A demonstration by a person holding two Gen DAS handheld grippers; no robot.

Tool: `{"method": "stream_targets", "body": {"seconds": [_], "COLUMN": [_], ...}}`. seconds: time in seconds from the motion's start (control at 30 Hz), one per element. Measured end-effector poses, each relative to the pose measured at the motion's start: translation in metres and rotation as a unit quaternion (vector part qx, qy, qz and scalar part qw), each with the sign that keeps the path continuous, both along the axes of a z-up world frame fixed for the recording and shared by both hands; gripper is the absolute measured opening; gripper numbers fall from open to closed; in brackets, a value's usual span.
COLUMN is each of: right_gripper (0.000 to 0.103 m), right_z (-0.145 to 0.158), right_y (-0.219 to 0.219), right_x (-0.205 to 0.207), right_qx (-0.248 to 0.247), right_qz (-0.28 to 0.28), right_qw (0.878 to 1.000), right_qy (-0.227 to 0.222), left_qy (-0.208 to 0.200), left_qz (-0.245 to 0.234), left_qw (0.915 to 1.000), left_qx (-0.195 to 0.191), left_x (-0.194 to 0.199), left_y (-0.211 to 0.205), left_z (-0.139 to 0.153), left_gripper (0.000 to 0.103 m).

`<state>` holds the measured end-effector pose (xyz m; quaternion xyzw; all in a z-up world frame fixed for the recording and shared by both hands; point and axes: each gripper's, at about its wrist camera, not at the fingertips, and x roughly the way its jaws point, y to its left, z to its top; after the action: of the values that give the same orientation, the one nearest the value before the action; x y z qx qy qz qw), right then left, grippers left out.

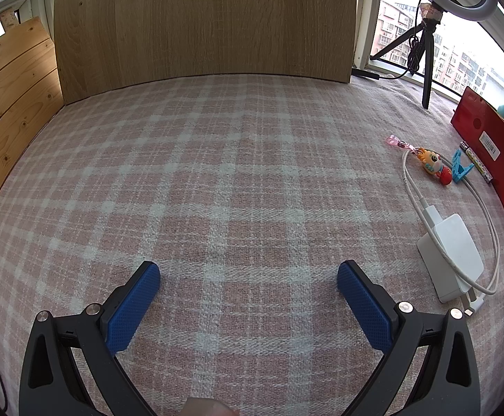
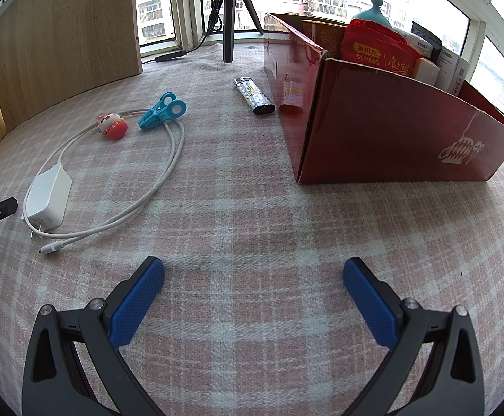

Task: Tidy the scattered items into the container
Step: 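Move the right tool toward the printed lighter beside the red box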

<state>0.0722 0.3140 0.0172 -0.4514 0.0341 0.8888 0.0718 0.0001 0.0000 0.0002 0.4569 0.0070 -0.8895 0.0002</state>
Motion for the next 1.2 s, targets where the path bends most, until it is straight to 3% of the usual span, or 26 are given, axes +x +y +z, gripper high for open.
{"method": "stream_targets", "body": {"seconds": [0.57,0.77,0.83,1.0,1.07,1.13,1.2], "right_gripper": [0.103,0.100,0.091,0.085,0.072,0.047,0.044], "right_z": [0.003,0.027,0.044,0.086,0.098,0.104,0.107], "right_y": [0.001,0.014,0.015,0.010,0.007,0.006,0.007], "right_x": [0.002,0.010,0.012,0.008,0.003,-0.003,-0.009], "right_qx": [-0.004,-0.071,-0.075,-0.054,-0.051,-0.060,-0.080], "right_qz": [0.013,0.021,0.026,0.042,0.043,0.040,0.036], "right_qw": [1.000,0.997,0.997,0.996,0.996,0.996,0.996], "right_qy": [-0.012,0.008,0.022,0.055,0.057,0.047,0.034], "left_qy": [-0.018,-0.015,-0.010,0.020,0.033,0.043,0.054], "left_qz": [0.000,-0.026,-0.044,-0.096,-0.122,-0.136,-0.150], "left_qw": [0.9998,0.9995,0.9988,0.9950,0.9919,0.9897,0.9872], "left_qx": [0.001,0.010,0.017,0.015,0.011,0.009,0.007], "left_x": [0.001,-0.001,0.000,0.000,0.001,-0.001,-0.003], "left_y": [0.000,0.006,0.010,0.026,0.033,0.039,0.045], "left_z": [0.006,0.031,0.045,0.086,0.100,0.111,0.123], "left_gripper": [0.102,0.102,0.102,0.102,0.102,0.102,0.102]}}
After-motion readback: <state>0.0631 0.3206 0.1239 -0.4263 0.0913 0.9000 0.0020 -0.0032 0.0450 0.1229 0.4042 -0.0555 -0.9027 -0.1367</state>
